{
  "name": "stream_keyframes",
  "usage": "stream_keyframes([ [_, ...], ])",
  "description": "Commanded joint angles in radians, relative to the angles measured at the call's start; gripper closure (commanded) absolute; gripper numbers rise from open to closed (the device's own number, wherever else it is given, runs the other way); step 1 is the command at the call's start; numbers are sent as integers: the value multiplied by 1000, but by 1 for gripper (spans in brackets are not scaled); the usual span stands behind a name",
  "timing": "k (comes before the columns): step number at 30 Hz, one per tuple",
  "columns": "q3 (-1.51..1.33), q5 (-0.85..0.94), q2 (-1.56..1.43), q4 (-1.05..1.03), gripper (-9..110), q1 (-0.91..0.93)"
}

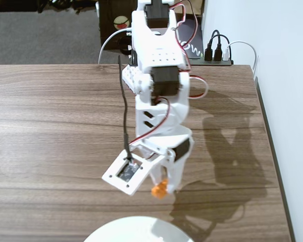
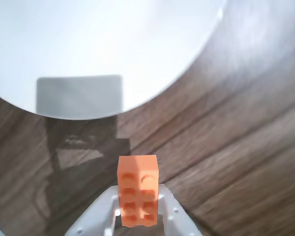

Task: Grasp a lego block and put it on the plate.

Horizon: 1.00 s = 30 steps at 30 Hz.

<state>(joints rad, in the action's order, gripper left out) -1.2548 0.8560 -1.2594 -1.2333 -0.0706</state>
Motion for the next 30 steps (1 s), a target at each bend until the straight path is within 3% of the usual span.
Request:
stream_keyframes([
  [1, 5, 118, -67, 18, 94, -2],
  [13, -20, 476, -107, 173, 94, 25],
  [30, 28, 571, -54, 400, 95, 55],
])
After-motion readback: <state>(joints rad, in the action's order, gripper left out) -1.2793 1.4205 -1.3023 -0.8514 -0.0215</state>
